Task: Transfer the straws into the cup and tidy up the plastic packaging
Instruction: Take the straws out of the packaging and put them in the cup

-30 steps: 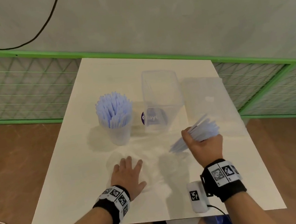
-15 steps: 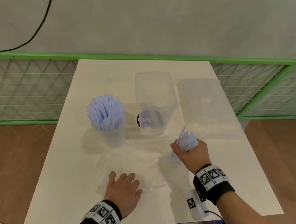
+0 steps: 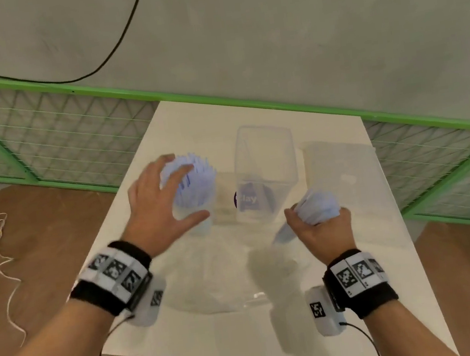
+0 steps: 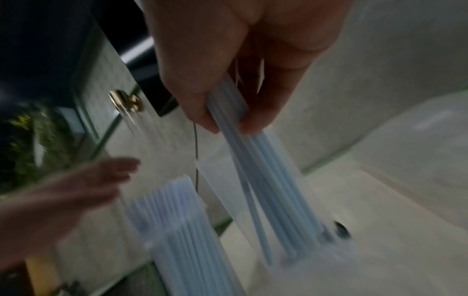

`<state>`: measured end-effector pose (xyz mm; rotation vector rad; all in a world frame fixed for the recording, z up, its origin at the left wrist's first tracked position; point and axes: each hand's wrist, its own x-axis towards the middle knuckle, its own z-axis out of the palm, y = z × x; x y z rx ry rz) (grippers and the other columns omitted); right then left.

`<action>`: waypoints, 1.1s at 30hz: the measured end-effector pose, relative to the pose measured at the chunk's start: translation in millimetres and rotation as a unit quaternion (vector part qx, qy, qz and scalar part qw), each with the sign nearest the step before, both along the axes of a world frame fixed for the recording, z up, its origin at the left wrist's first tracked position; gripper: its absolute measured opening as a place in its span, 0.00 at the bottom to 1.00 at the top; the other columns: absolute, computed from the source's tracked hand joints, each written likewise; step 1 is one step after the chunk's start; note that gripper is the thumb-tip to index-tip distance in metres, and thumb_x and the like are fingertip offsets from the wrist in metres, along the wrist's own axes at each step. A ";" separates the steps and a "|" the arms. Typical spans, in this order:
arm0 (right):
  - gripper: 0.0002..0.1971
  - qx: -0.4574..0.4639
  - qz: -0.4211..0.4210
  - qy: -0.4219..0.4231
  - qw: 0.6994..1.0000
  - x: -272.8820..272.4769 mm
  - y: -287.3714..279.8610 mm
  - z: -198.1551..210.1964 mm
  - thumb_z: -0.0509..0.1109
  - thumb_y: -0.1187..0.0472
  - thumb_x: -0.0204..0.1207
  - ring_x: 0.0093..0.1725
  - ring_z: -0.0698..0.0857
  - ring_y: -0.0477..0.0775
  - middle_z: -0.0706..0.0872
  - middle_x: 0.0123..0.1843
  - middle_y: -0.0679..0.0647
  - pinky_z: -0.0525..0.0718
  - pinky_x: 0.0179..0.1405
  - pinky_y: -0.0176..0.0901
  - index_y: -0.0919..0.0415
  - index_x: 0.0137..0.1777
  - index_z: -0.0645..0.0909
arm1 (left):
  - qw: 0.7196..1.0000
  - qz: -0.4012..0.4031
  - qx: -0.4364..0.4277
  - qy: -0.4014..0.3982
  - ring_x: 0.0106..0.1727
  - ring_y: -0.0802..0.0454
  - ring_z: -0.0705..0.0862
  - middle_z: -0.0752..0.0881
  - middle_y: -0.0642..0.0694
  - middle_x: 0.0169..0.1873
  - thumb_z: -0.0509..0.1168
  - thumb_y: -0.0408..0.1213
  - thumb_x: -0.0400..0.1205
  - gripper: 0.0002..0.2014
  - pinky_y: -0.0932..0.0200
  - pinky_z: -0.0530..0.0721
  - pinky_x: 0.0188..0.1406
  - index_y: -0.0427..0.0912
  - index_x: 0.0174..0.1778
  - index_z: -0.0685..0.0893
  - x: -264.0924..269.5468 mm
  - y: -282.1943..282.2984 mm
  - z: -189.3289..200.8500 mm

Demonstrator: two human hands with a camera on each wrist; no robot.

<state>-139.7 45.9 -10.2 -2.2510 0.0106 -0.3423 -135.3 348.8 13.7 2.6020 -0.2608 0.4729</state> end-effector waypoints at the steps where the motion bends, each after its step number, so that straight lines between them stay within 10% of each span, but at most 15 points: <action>1: 0.10 0.024 0.009 -0.030 0.999 2.3 4.5 15.6 0.82 0.58 0.70 0.34 0.87 0.42 0.90 0.31 0.54 0.84 0.41 0.34 0.57 0.31 0.85 | 0.999 0.010 0.012 0.035 0.82 0.46 0.59 0.59 0.48 0.81 0.63 0.73 0.64 0.44 0.43 0.59 0.74 0.59 0.77 0.69 8.5 7.7 3.2; 6: 0.08 0.214 0.079 -0.055 0.972 16.3 43.6 82.2 0.80 0.64 0.71 0.30 0.89 0.56 0.90 0.31 0.53 0.85 0.27 0.48 0.57 0.33 0.87 | 0.987 -0.043 0.095 0.125 0.85 0.48 0.48 0.44 0.51 0.85 0.60 0.81 0.55 0.52 0.37 0.52 0.79 0.73 0.78 0.59 55.1 22.3 2.7; 10: 0.05 0.238 0.155 -0.018 0.959 35.2 81.4 98.0 0.79 0.68 0.72 0.29 0.88 0.63 0.89 0.33 0.58 0.87 0.23 0.55 0.65 0.36 0.87 | 0.977 -0.114 0.034 0.175 0.83 0.52 0.58 0.48 0.56 0.85 0.66 0.76 0.61 0.41 0.46 0.61 0.79 0.80 0.73 0.64 84.0 29.9 0.4; 15: 0.04 0.216 0.207 0.000 0.954 61.3 125.8 89.6 0.79 0.65 0.73 0.34 0.90 0.54 0.91 0.37 0.56 0.85 0.29 0.43 0.65 0.41 0.88 | 0.954 -0.187 -0.104 0.210 0.79 0.55 0.68 0.66 0.57 0.80 0.73 0.41 0.78 0.20 0.49 0.73 0.75 0.65 0.64 0.82 96.9 32.6 -2.5; 21: 0.04 0.134 0.228 -0.002 0.964 74.6 147.9 74.4 0.81 0.62 0.71 0.38 0.91 0.44 0.91 0.36 0.48 0.87 0.34 0.38 0.57 0.39 0.88 | 0.944 -0.211 -0.159 0.196 0.74 0.61 0.72 0.70 0.64 0.74 0.69 0.32 0.82 0.12 0.50 0.77 0.72 0.46 0.59 0.90 101.9 39.1 -19.5; 25: 0.16 0.110 0.223 0.004 0.969 78.2 151.2 66.9 0.78 0.53 0.71 0.39 0.91 0.61 0.90 0.37 0.64 0.87 0.37 0.60 0.70 0.43 0.87 | 0.929 -0.233 -0.191 0.215 0.75 0.66 0.68 0.66 0.67 0.74 0.64 0.33 0.85 0.12 0.55 0.72 0.76 0.45 0.61 0.89 103.1 41.0 -17.4; 31: 0.12 0.088 0.195 -0.003 0.977 81.2 153.2 63.1 0.78 0.53 0.71 0.43 0.92 0.47 0.93 0.41 0.53 0.90 0.43 0.54 0.62 0.46 0.90 | 0.868 -0.223 -0.346 0.278 0.78 0.66 0.67 0.74 0.64 0.75 0.50 0.45 0.91 0.19 0.54 0.63 0.82 0.55 0.78 0.72 94.1 50.7 -4.4; 33: 0.10 0.069 0.190 -0.003 0.979 81.0 152.7 63.9 0.79 0.54 0.72 0.40 0.91 0.47 0.92 0.39 0.54 0.89 0.40 0.52 0.62 0.44 0.90 | 0.890 -0.227 -0.313 0.241 0.81 0.67 0.60 0.64 0.65 0.80 0.56 0.49 0.88 0.20 0.56 0.61 0.81 0.58 0.78 0.72 83.5 59.0 -4.5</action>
